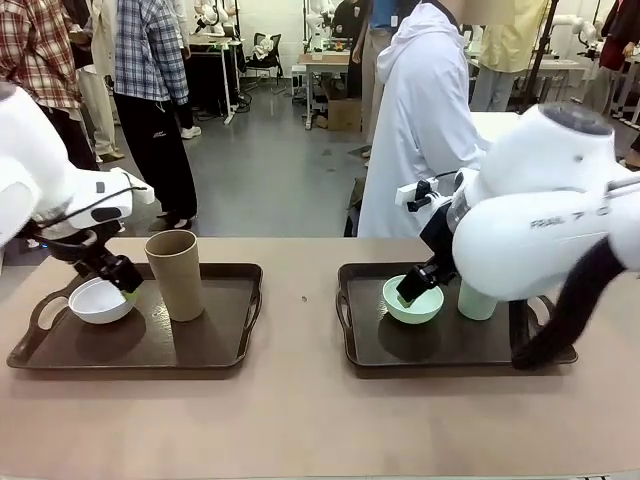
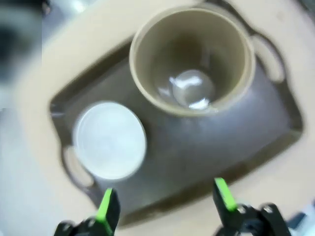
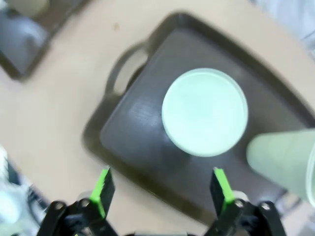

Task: Set up a tray with a mat and arrange the tableware.
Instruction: Pick up the Picnic Bowl and Reusable plastic cup from the Handle tray in front of the human's position and hold them in the air.

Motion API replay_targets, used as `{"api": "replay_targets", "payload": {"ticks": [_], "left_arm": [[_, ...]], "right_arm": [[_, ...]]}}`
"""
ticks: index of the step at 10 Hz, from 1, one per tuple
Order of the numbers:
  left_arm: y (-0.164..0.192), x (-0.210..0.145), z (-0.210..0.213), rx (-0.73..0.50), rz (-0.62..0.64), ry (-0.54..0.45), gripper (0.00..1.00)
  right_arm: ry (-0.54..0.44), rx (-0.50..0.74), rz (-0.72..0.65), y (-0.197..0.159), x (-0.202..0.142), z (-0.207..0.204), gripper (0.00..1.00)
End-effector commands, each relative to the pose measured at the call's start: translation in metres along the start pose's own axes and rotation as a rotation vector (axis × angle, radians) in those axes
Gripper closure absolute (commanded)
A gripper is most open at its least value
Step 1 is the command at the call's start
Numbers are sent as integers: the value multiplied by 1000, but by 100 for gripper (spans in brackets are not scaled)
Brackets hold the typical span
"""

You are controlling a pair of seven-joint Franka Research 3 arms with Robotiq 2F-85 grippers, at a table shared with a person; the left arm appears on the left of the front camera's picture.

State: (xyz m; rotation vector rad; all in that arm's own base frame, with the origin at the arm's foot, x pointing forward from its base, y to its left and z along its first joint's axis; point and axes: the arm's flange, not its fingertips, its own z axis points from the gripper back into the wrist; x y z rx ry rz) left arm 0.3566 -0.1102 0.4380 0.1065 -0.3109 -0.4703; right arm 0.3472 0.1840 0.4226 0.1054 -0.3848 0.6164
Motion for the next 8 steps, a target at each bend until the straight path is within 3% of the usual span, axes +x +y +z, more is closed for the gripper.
{"api": "replay_targets", "payload": {"ticks": [1,3,4,5,8], "left_arm": [[-17,-52,41,-132,4,69,0],[-21,-75,63,-187,31,89,0],[-18,-76,69,-177,59,34,0],[-11,-70,65,-207,48,-26,0],[23,-49,52,-513,101,-116,0]], "right_arm": [[111,-9,-32,15,-46,47,0],[200,-95,-99,27,-93,79,0],[205,-126,-121,27,-104,82,0],[168,-104,-129,14,-107,80,0],[-44,152,-243,-62,-127,81,0]]}}
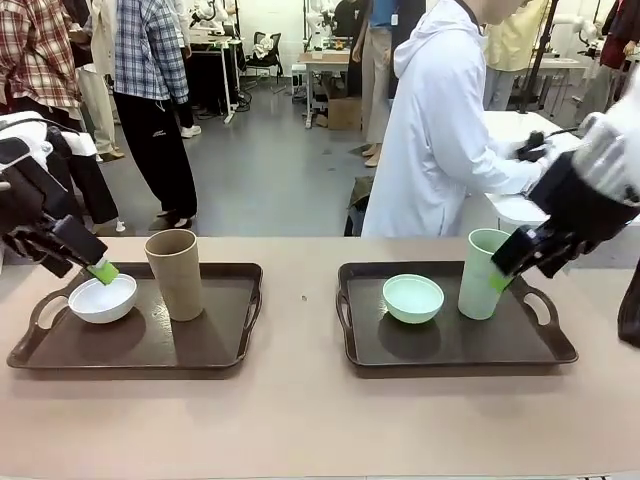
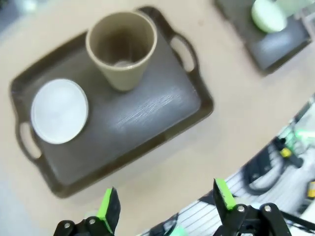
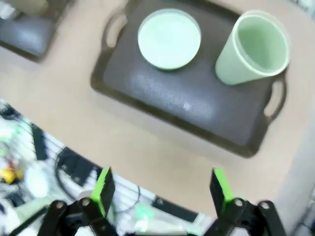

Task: Set up a tray with a mat and arrange the tableware.
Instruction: Pick up the Picnic Bowl and Reusable plastic cup from the Handle tray in front of the human's position and hold them in the air.

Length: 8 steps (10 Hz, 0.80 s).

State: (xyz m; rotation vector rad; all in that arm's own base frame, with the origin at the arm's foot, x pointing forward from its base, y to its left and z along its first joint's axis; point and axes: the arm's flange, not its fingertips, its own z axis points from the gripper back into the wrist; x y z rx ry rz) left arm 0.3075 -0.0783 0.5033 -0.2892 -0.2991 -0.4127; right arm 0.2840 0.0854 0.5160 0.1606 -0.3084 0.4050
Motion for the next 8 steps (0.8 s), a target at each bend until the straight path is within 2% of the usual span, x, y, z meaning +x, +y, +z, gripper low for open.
{"api": "replay_targets", "payload": {"ticks": [1,2,5,7,8], "left_arm": [[32,-9,-18,-260,22,-59,0],[55,-8,-13,-334,69,-74,0],[128,-22,-3,-549,187,-130,0],[164,-33,-4,-589,273,-161,0],[170,-30,-6,-589,319,-174,0]], "right_arm": [[-154,227,-57,-56,-64,-44,0],[-241,315,-117,-81,-76,-42,0],[-296,412,-261,-138,-115,-42,0],[-290,481,-365,-165,-138,-55,0],[-295,512,-383,-169,-143,-60,0]]}}
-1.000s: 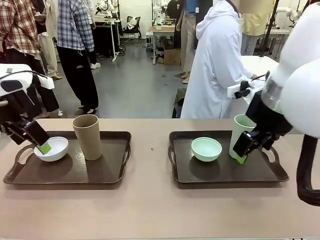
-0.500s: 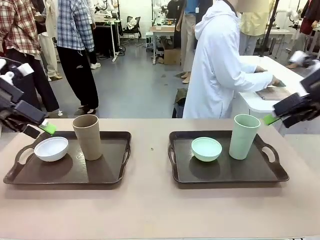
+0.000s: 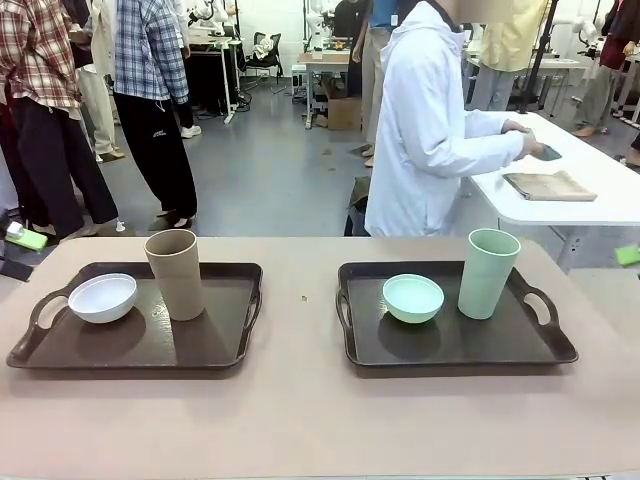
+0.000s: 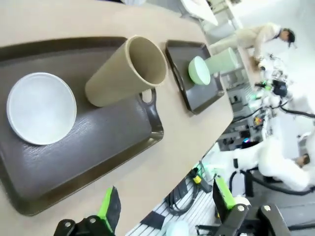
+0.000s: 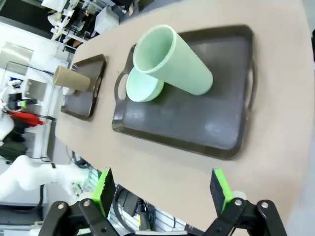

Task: Set up a tray with a mat and arrange the tableware.
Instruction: Pick up the Picnic Bowl and Reusable plastic cup from the Handle tray in front of the human's position and hold them in the air.

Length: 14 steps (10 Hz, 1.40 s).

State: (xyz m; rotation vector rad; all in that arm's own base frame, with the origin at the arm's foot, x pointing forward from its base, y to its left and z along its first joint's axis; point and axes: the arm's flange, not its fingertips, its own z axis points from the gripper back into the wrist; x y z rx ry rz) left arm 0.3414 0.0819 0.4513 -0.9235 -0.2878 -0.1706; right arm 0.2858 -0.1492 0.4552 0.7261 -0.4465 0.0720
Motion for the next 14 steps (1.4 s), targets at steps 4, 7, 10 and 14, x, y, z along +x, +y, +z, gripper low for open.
{"api": "replay_targets", "payload": {"ticks": [4,7,10,14], "left_arm": [[13,11,-3,35,6,16,0],[13,12,0,5,68,-5,0],[13,12,0,5,68,-5,0],[13,12,0,5,68,-5,0]], "right_arm": [[21,54,-11,-4,-67,-58,0],[28,45,-72,-29,-14,-9,0],[28,45,-72,-29,-14,-9,0],[28,45,-72,-29,-14,-9,0]]}}
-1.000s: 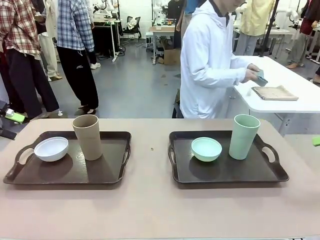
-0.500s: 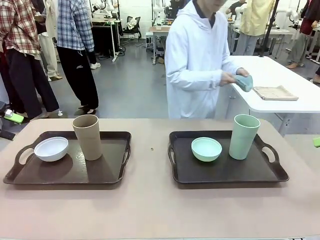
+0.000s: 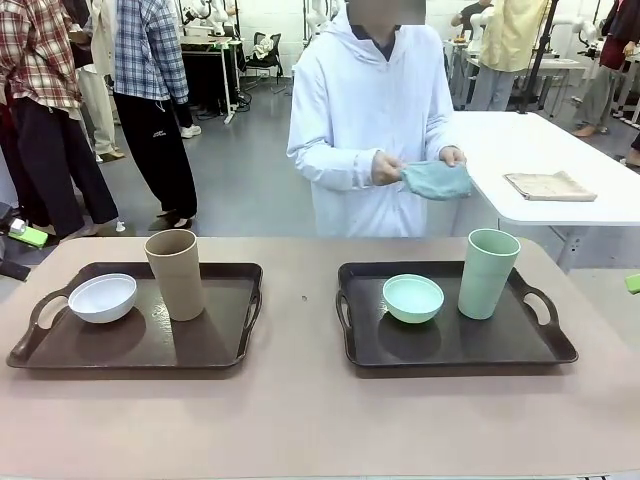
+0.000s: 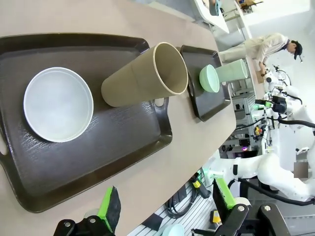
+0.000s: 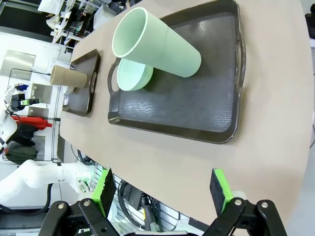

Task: Set up a tray with a mat and arrange the tableware.
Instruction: Pick up the Picnic Bowl and Reusable plastic cup from the Handle tray in front of the human's position and hold them in the air.

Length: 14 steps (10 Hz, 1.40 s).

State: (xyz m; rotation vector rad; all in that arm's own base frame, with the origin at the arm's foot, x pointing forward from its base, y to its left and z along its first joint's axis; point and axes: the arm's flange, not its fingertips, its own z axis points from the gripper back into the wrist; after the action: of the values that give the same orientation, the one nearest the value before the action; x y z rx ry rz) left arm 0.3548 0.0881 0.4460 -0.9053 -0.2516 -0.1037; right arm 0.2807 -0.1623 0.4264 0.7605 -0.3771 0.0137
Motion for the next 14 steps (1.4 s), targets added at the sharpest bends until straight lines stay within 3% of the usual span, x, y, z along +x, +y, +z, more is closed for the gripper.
{"api": "replay_targets", "payload": {"ticks": [1,14], "left_arm": [[1,2,1,-22,-3,-10,0],[1,2,1,-22,-3,-10,0]], "right_arm": [[-11,25,12,-2,2,0,0],[-11,25,12,-2,2,0,0]]}}
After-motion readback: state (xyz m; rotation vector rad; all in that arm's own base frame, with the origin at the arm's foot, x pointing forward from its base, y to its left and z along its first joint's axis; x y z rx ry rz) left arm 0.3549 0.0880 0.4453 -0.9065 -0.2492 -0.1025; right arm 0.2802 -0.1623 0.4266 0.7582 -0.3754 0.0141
